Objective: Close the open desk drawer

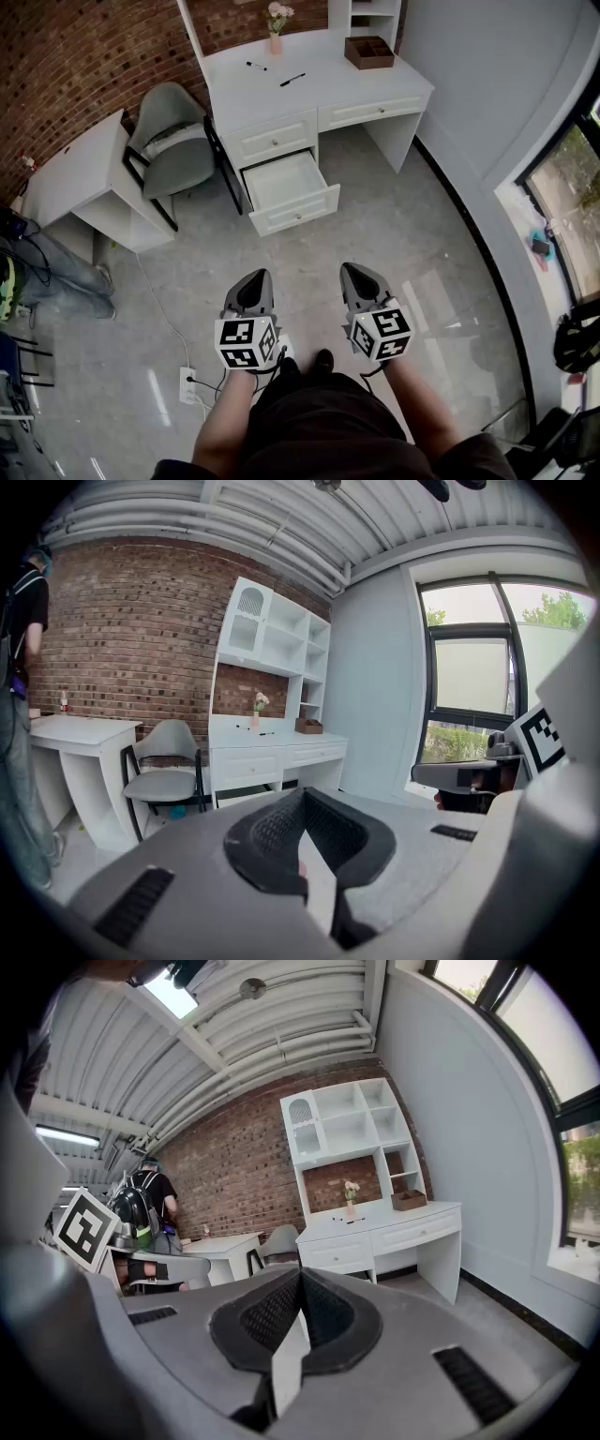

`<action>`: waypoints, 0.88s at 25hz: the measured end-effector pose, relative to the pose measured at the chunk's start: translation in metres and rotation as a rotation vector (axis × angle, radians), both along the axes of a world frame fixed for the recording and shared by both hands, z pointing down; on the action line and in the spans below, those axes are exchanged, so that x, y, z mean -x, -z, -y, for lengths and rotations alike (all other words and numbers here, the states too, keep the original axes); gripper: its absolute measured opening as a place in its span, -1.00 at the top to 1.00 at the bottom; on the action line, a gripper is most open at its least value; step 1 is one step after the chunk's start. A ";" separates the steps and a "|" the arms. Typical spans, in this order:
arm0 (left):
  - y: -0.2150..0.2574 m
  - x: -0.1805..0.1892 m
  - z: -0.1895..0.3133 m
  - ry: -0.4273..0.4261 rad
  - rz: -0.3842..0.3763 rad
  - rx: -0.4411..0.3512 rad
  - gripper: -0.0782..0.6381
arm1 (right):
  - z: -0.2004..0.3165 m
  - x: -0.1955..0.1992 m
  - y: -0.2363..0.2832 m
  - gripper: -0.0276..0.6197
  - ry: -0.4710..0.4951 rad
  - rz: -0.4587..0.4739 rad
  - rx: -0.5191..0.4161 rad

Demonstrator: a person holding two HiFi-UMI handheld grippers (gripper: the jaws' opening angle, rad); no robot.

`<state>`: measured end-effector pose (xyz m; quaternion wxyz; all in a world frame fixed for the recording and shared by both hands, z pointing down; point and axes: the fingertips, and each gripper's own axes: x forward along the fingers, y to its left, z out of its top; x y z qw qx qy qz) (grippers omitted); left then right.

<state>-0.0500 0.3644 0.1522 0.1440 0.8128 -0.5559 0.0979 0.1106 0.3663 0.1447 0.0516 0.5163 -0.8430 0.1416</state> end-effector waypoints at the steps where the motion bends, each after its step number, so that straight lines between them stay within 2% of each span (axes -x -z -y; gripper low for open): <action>1: 0.003 0.000 0.001 0.003 -0.001 -0.007 0.76 | 0.001 -0.001 0.004 0.90 -0.001 0.005 -0.010; 7: 0.012 0.000 -0.002 0.014 -0.008 -0.035 0.76 | -0.003 -0.012 0.014 0.90 -0.035 0.024 -0.061; 16: 0.017 0.005 -0.011 0.045 -0.002 -0.047 0.76 | -0.006 -0.028 0.011 0.90 -0.073 0.046 -0.045; 22: 0.016 0.006 0.003 0.051 0.009 -0.042 0.76 | 0.004 -0.033 0.011 0.90 -0.087 0.068 -0.035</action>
